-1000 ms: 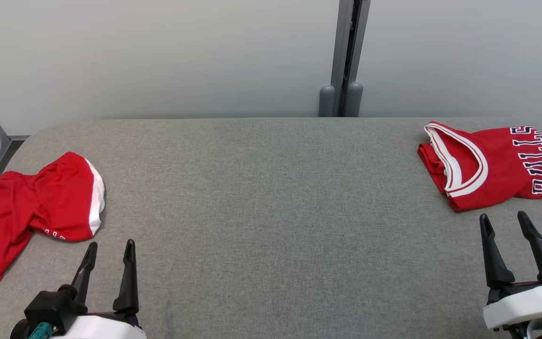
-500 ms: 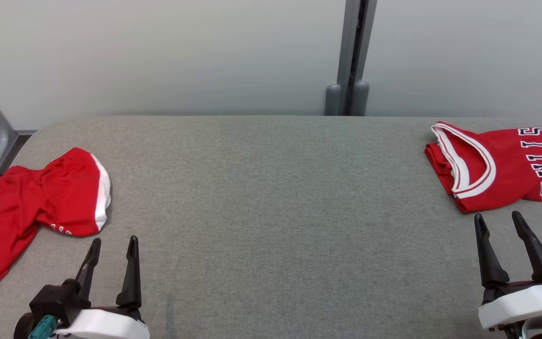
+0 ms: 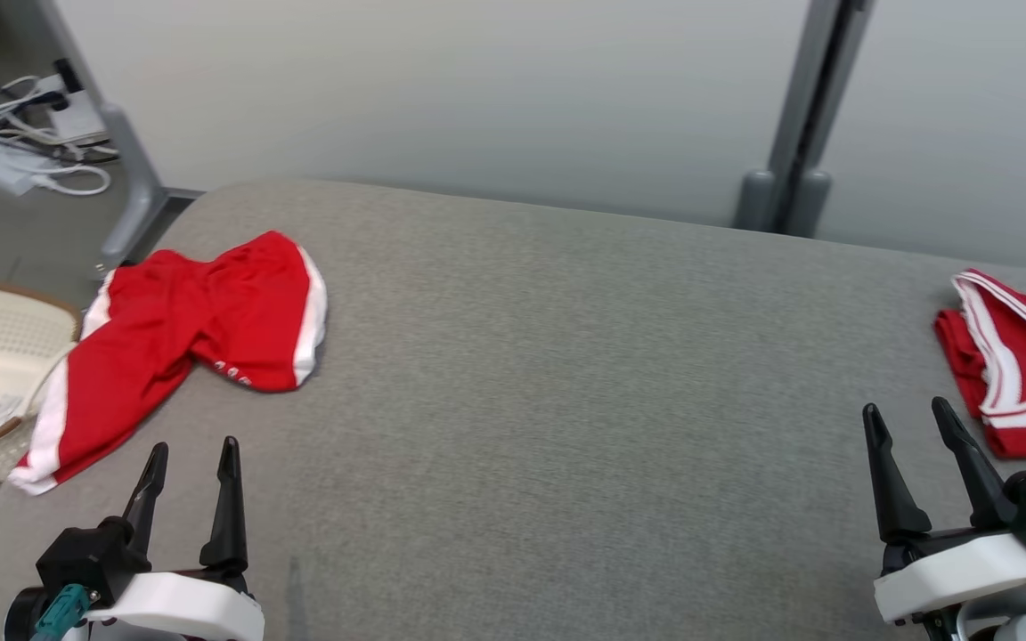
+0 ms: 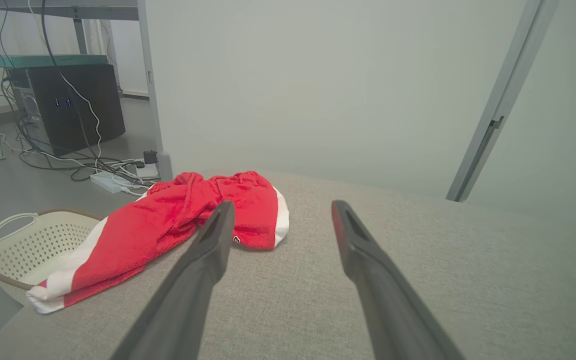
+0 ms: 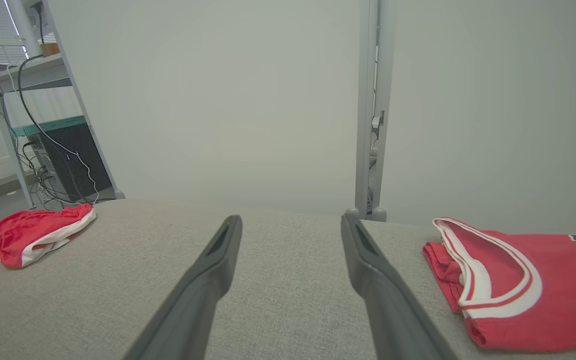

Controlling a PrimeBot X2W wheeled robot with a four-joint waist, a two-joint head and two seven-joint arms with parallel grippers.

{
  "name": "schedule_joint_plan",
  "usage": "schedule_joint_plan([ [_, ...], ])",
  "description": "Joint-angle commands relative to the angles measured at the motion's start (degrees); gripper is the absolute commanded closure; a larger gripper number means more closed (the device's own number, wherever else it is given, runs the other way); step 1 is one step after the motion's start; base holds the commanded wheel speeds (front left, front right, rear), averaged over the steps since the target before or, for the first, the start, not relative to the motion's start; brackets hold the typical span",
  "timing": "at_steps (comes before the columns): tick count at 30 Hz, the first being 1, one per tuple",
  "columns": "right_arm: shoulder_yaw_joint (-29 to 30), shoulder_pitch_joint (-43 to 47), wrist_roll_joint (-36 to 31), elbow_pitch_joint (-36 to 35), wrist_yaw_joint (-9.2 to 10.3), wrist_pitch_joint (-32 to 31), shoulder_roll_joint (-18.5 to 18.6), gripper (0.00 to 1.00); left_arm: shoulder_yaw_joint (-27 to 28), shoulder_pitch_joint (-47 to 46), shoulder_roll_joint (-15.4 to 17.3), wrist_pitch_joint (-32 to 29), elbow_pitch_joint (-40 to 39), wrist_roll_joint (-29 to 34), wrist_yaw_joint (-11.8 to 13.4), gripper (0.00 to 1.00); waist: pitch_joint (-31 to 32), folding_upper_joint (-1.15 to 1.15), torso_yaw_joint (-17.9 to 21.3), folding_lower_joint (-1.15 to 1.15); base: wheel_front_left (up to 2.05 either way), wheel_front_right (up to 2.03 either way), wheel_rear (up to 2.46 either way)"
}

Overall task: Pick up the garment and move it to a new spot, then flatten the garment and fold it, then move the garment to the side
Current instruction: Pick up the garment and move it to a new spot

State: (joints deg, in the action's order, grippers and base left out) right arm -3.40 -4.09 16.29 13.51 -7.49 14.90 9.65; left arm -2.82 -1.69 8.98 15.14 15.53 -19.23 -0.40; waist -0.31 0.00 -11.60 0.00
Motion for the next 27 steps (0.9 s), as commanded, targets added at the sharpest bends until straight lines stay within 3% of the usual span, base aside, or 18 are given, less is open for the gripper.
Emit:
schedule_joint_plan([
  [1,0.0,-0.2,0.4,0.1,-0.02,0.3,0.2,0.00,0.2,-1.1,0.4,0.0,0.2,-0.1,0.2,0.00,0.0,0.00,-2.1,0.00,0.00,0.00,0.00],
  [16,-2.2,-1.3,1.0,1.1,-0.02,0.3,-0.3,0.00,-0.2,-1.2,0.8,-0.8,0.3,-1.0,0.5,0.00,-0.2,0.00,-11.7,0.00,0.00,0.00,0.00],
  [27,-3.4,-1.7,1.3,1.3,-0.02,0.3,0.0,0.00,-0.3,-1.0,1.2,-0.8,0.2,-1.8,0.8,0.00,-0.5,0.00,-12.8,0.00,0.00,0.00,0.00],
])
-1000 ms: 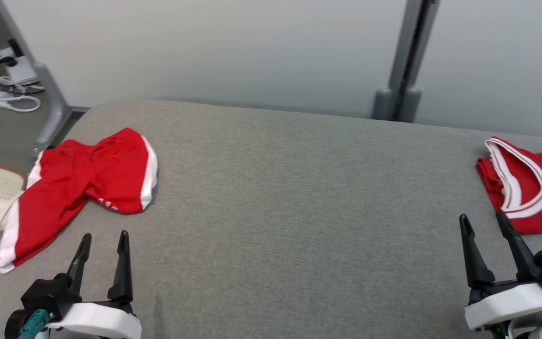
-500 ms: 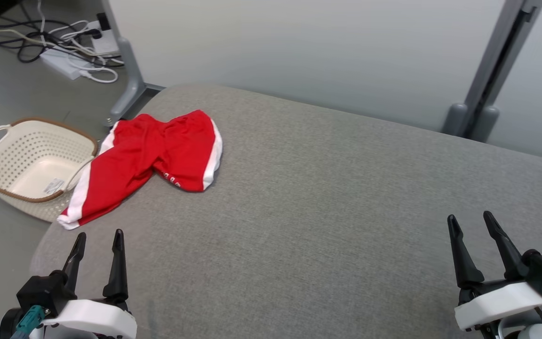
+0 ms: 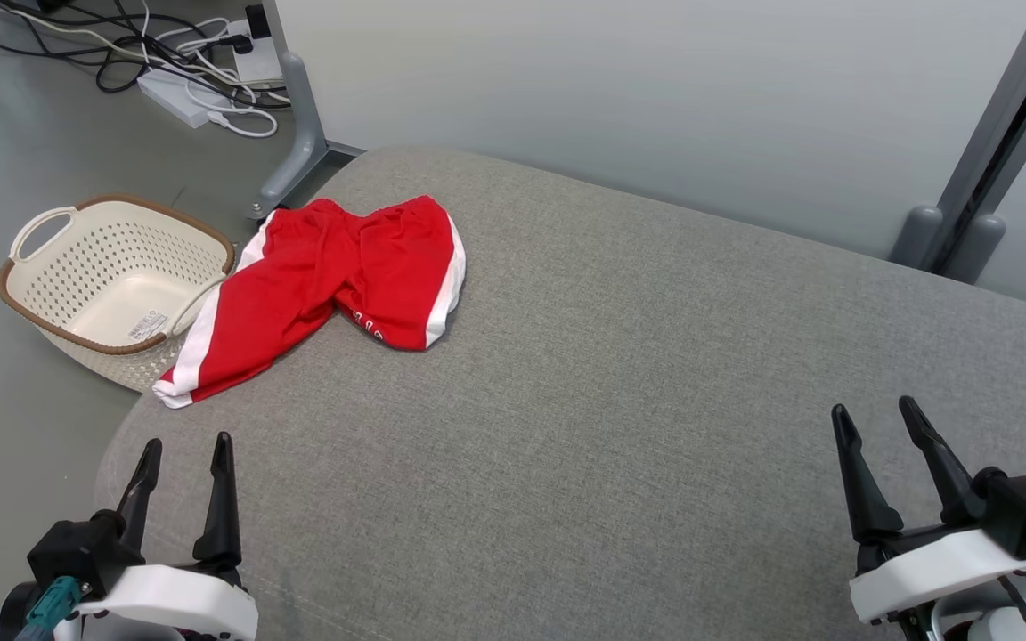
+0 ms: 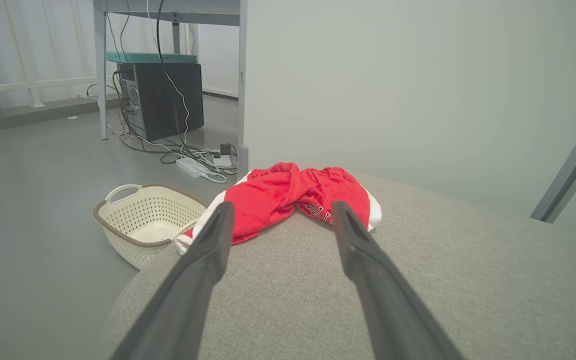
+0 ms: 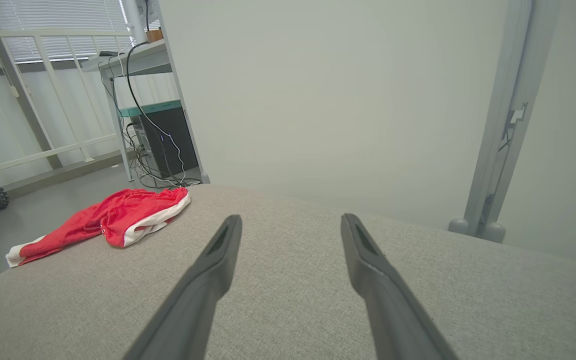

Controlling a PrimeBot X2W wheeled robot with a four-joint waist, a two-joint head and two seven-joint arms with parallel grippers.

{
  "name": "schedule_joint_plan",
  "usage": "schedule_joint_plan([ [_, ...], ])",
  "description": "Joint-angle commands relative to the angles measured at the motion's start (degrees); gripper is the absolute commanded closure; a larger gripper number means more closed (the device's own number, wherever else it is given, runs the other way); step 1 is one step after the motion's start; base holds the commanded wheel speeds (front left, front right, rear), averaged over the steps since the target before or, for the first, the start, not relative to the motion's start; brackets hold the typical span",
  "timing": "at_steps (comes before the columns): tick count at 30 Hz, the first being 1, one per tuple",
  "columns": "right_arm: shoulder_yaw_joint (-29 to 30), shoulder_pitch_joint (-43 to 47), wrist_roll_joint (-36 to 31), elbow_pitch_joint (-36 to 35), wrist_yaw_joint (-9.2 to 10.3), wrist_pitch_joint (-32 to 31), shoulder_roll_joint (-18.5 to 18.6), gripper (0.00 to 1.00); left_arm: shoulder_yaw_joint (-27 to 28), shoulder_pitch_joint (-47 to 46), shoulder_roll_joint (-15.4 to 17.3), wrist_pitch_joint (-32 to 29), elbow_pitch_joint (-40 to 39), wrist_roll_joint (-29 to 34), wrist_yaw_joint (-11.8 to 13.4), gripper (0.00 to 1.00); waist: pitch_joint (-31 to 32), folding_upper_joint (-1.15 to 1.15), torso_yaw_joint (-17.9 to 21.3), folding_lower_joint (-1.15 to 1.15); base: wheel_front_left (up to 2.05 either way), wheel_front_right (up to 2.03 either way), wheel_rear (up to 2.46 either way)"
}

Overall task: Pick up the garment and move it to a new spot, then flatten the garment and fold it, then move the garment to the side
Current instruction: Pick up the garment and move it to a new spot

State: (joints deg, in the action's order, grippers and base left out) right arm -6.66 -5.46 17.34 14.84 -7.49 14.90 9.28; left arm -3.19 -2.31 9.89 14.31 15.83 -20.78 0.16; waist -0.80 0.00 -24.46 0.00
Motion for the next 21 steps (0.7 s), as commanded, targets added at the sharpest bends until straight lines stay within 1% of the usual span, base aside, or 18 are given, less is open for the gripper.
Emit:
schedule_joint_plan([
  [1,-0.2,-0.3,0.3,0.0,-0.02,0.3,0.4,0.00,0.1,-0.8,0.4,-0.1,-0.3,-0.3,0.2,0.00,-0.1,0.00,0.1,0.00,0.00,0.00,0.00],
  [5,-0.2,-0.3,0.4,-0.1,-0.02,0.3,0.8,0.00,0.2,-3.6,1.9,-1.3,-1.5,-1.0,-1.2,0.00,-0.8,0.00,0.2,0.00,0.00,0.00,0.00],
  [9,-0.4,-1.6,-0.1,-0.4,-0.02,0.3,1.6,0.00,0.6,-9.0,4.4,-5.1,-1.8,-2.0,-2.7,0.00,-3.0,0.00,0.5,0.00,0.00,0.00,0.00],
  [14,-1.6,-3.6,-0.5,-0.4,-0.02,0.3,2.1,0.00,2.5,-18.2,7.2,-10.4,0.1,-5.4,-4.0,0.00,-6.7,0.00,2.7,0.00,0.00,0.00,0.00],
  [17,-2.2,-5.3,-0.7,-0.2,-0.02,0.3,2.2,0.00,3.2,-23.2,9.6,-14.2,3.1,-6.8,-4.7,0.00,-9.2,0.00,4.7,0.00,0.00,0.00,0.00],
  [18,-2.2,-5.3,-0.7,-0.2,-0.02,0.3,2.2,0.00,3.2,-23.2,9.6,-14.2,3.1,-6.8,-4.7,0.00,-9.2,0.00,4.7,0.00,0.00,0.00,0.00],
  [20,-2.3,-6.4,-0.8,-0.1,-0.02,0.3,2.4,0.00,4.0,-27.0,11.6,-15.6,5.3,-7.4,-5.1,0.00,-10.8,0.00,6.2,0.00,0.00,0.00,0.00],
  [21,-2.2,-6.9,-0.9,-0.2,-0.02,0.3,2.5,0.00,4.0,-28.7,11.9,-16.3,6.5,-8.1,-5.3,0.00,-11.5,0.00,7.0,0.00,0.00,0.00,0.00],
])
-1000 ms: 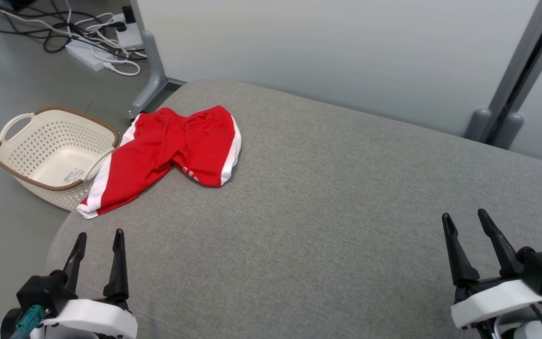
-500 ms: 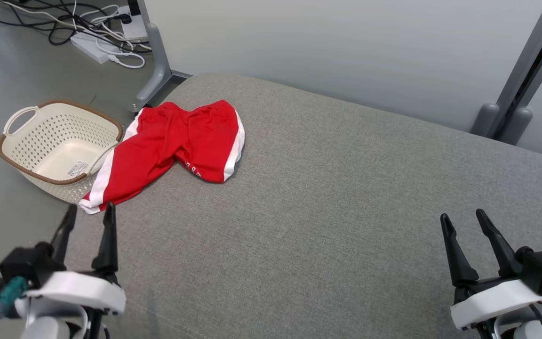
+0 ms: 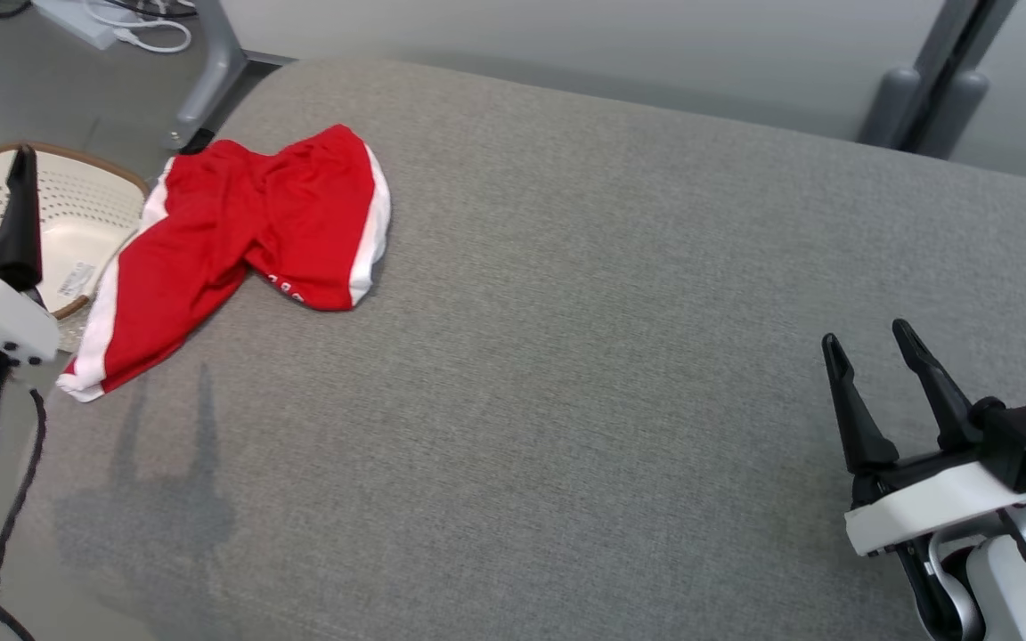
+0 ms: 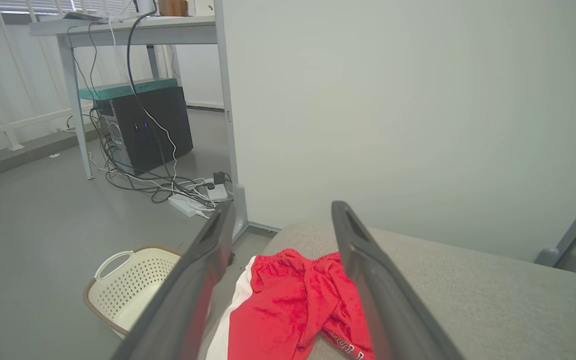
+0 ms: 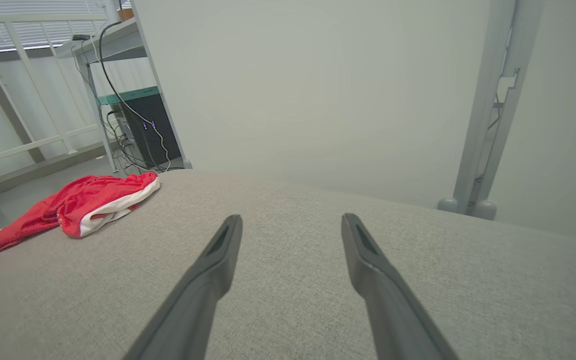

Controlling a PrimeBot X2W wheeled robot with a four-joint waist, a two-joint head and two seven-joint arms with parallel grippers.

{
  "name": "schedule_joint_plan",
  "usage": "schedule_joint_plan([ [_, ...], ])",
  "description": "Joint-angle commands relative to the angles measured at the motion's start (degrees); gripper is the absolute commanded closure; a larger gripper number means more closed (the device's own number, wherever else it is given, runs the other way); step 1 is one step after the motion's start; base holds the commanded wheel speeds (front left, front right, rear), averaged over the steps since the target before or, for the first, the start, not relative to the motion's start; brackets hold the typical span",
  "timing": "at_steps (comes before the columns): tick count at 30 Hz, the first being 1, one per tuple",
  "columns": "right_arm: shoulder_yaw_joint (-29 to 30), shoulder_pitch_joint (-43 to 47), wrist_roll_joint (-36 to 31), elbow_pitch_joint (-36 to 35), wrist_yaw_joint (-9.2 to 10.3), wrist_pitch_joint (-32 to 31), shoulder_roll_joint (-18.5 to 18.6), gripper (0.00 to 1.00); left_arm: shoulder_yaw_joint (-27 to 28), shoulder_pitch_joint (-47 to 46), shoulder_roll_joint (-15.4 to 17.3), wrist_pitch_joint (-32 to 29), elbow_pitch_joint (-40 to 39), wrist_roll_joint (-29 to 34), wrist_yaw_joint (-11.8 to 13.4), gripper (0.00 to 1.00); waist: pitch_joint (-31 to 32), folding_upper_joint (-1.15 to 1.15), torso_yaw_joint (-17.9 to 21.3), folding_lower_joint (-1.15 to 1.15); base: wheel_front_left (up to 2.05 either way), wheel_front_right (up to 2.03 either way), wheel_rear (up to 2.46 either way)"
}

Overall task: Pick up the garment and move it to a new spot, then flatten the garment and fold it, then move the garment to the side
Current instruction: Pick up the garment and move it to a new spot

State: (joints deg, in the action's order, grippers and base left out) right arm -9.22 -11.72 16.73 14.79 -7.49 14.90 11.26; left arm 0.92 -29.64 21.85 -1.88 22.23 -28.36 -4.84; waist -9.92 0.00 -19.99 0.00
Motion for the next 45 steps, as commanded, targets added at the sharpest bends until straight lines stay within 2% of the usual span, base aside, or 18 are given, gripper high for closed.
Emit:
schedule_joint_plan([
  [1,0.2,-1.1,-0.4,-0.2,-0.02,0.3,0.6,0.00,0.0,-2.7,0.6,-0.9,1.3,-0.8,-0.6,0.00,-3.2,0.00,3.4,0.00,0.00,0.00,0.00],
  [12,0.5,-7.1,-1.9,-3.3,-0.02,0.3,-0.4,0.00,-1.5,-19.2,7.9,-8.1,13.7,-6.0,-2.6,0.00,-12.1,0.00,11.8,0.00,0.00,0.00,0.00],
  [22,1.1,-12.4,-4.6,-12.6,-0.02,0.3,-3.5,0.00,-5.3,-28.7,13.1,-11.0,25.3,-10.5,-2.6,0.00,-19.0,0.00,19.0,0.00,0.00,0.00,0.00],
  [31,1.5,-13.0,-6.5,-19.2,-0.02,0.3,-4.2,0.00,-8.8,-32.5,15.0,-17.2,33.3,-15.1,-2.7,0.00,-23.9,0.00,23.8,0.00,0.00,0.00,0.00],
  [42,2.6,-11.7,-7.0,-20.9,-0.02,0.3,-5.2,0.00,-12.4,-33.2,14.5,-26.9,42.8,-16.4,-2.7,0.00,-26.4,0.00,26.8,0.00,0.00,0.00,0.00],
  [43,2.6,-11.6,-7.0,-20.9,-0.02,0.3,-5.4,0.00,-12.7,-33.4,14.6,-27.5,43.4,-16.4,-2.7,0.11,-26.3,0.00,27.0,0.00,0.00,0.00,0.00],
  [44,2.6,-11.6,-7.0,-20.8,-0.02,0.3,-5.5,0.00,-12.9,-33.7,14.6,-27.8,43.8,-16.5,-2.7,0.63,-26.2,0.00,27.1,0.00,0.00,0.00,0.00],
  [45,2.7,-11.6,-7.0,-20.8,-0.02,0.3,-5.6,0.00,-13.1,-34.0,14.7,-27.7,43.7,-16.5,-2.7,0.89,-26.1,0.00,27.1,0.00,0.00,0.00,0.00],
])
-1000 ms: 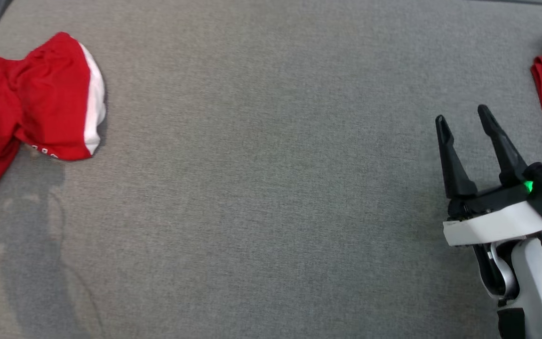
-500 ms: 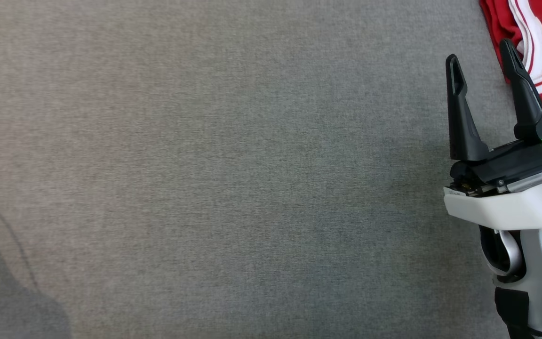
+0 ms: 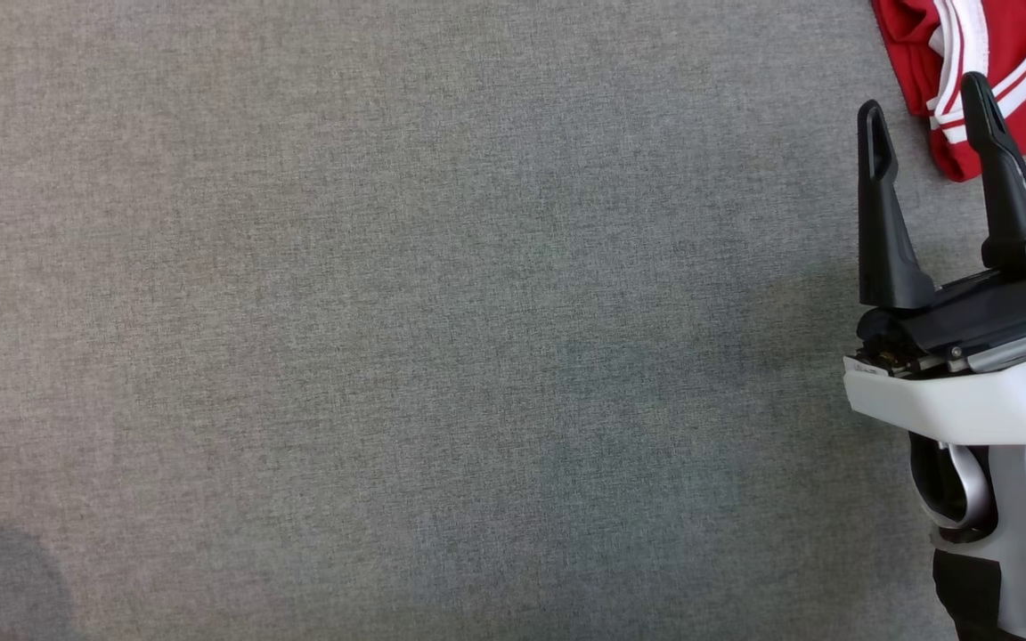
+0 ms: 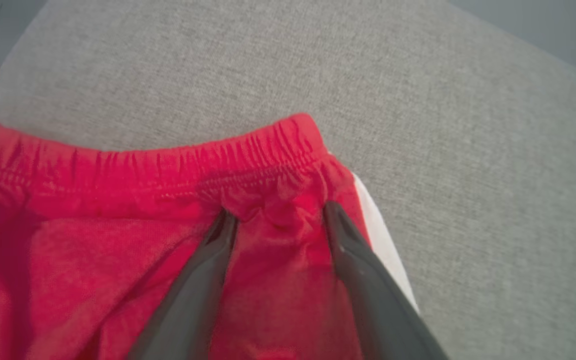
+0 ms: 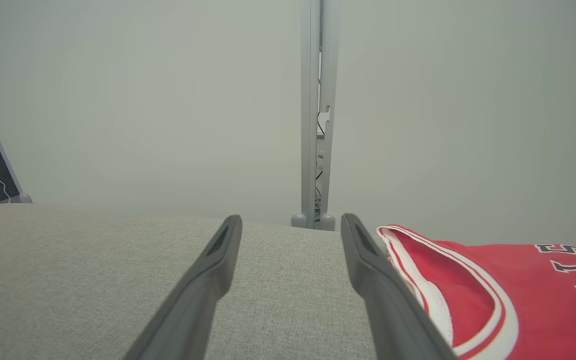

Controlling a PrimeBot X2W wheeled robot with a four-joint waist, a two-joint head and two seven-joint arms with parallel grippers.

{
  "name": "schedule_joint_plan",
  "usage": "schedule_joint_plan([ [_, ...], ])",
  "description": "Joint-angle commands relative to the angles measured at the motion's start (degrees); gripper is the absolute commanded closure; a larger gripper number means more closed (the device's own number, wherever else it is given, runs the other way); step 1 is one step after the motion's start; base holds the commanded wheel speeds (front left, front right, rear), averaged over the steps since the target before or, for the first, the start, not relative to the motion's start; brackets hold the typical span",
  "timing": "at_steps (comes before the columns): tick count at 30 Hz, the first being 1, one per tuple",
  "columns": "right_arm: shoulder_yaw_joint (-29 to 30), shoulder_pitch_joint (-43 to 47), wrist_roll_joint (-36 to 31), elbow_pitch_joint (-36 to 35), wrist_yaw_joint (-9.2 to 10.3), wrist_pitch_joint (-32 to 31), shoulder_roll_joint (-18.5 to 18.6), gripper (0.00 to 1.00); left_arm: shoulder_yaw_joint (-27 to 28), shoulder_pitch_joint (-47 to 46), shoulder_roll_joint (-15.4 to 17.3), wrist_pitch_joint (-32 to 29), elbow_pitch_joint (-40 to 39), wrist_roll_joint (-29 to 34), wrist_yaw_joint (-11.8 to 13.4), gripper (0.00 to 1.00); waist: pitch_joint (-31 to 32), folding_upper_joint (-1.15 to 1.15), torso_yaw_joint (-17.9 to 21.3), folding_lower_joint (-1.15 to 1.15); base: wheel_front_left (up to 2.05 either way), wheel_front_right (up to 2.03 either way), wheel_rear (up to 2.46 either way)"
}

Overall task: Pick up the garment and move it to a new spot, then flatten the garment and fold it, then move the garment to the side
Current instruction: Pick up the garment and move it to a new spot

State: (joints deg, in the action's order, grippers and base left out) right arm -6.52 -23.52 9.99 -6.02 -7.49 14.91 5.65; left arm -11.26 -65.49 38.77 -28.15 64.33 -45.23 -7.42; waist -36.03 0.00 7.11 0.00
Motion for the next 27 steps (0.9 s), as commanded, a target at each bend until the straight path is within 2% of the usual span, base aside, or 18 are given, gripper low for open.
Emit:
schedule_joint_plan([
  [1,0.0,0.2,-0.3,0.2,-0.02,0.3,0.0,0.00,-1.0,1.5,-2.1,-1.1,1.6,0.3,-0.1,1.00,0.2,0.00,0.0,0.00,0.00,0.00,0.00],
  [8,-0.1,0.2,-0.1,1.0,-0.02,0.3,-0.3,0.00,-2.1,0.5,-1.2,3.0,-0.3,-0.3,-0.1,1.00,1.9,0.00,-0.3,0.00,0.00,0.00,0.00],
  [12,-0.2,0.9,0.7,2.3,-0.02,0.3,-0.3,0.00,-5.2,2.1,-0.4,5.6,-4.1,-0.9,-0.1,1.00,5.6,0.00,-0.6,0.00,0.00,0.00,0.00],
  [21,0.1,4.1,2.1,4.4,-0.02,0.3,-0.5,0.00,-15.2,5.7,0.5,7.3,-17.2,-3.1,-0.1,1.00,14.8,0.00,-1.9,0.00,0.00,0.00,0.00],
  [27,0.1,5.7,3.0,5.4,-0.02,0.3,-0.7,0.00,-21.8,6.0,-0.3,7.1,-27.6,-5.0,-0.1,1.00,19.8,0.00,-1.5,0.00,0.00,0.00,0.00],
])
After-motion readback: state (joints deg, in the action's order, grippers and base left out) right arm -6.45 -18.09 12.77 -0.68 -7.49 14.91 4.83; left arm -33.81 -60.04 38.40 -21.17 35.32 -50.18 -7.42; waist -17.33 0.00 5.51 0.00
